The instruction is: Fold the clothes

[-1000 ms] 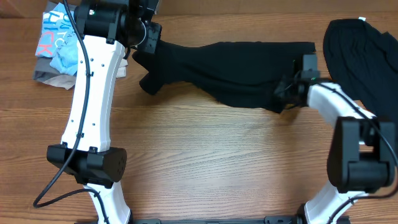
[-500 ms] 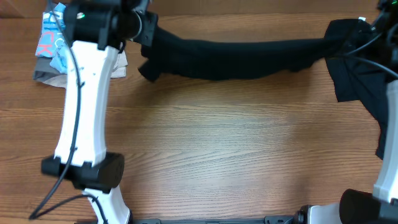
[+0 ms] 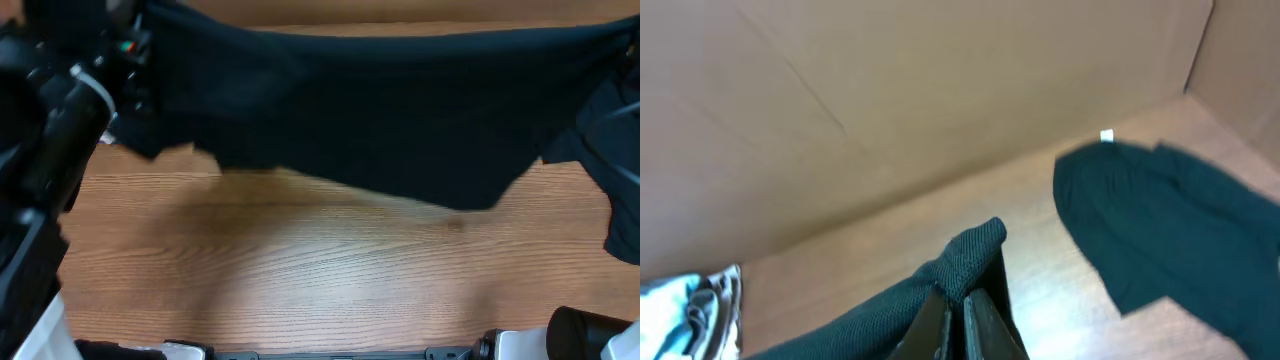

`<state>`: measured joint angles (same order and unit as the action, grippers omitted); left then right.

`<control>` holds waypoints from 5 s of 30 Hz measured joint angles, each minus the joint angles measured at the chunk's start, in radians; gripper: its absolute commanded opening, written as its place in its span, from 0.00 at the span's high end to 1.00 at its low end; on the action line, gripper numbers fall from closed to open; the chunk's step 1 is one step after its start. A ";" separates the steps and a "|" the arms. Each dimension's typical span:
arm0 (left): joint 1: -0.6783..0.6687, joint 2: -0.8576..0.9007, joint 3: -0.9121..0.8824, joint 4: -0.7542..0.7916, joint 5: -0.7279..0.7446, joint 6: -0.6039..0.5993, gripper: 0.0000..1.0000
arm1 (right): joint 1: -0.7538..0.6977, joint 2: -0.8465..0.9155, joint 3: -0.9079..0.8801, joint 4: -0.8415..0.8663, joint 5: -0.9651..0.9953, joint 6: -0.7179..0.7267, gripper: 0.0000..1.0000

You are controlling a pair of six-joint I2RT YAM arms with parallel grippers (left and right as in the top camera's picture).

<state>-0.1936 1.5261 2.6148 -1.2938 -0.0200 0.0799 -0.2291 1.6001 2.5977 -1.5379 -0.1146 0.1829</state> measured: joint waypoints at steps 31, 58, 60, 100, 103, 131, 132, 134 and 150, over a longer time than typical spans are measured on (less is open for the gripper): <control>0.141 0.489 -0.015 0.328 0.012 -0.060 0.96 | 0.005 0.390 0.006 0.480 -0.072 -0.026 0.96; 0.141 0.553 -0.099 -0.393 0.186 -0.098 0.96 | 0.007 0.438 -0.306 -0.154 -0.061 -0.053 0.96; 0.141 0.550 -0.167 -0.393 0.190 -0.104 0.96 | 0.006 0.385 -0.419 -0.145 -0.052 -0.052 0.96; 0.040 0.417 -1.070 0.159 0.153 -0.291 0.96 | -0.021 0.038 -1.220 0.465 -0.099 -0.031 0.96; 0.058 0.417 -1.070 0.213 0.151 -0.307 0.96 | -0.005 0.064 -1.220 0.492 -0.102 -0.030 0.96; 0.088 0.296 -0.989 -0.002 0.135 -0.235 0.27 | -0.003 0.325 -1.220 0.673 -0.126 -0.019 0.96; 0.078 0.294 -0.990 -0.001 0.132 -0.234 0.27 | -0.003 0.325 -1.220 0.673 -0.126 -0.019 0.96; 0.022 0.289 -1.036 0.040 0.108 -0.233 0.28 | -0.003 0.325 -1.220 0.673 -0.126 -0.019 0.96; -0.012 0.291 -1.398 0.500 0.020 -0.269 0.36 | -0.003 0.325 -1.220 0.673 -0.126 -0.019 0.96</control>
<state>-0.2058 1.8175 1.2167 -0.7940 -0.0002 -0.1890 -0.2321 1.9255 1.3781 -0.8650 -0.2405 0.1638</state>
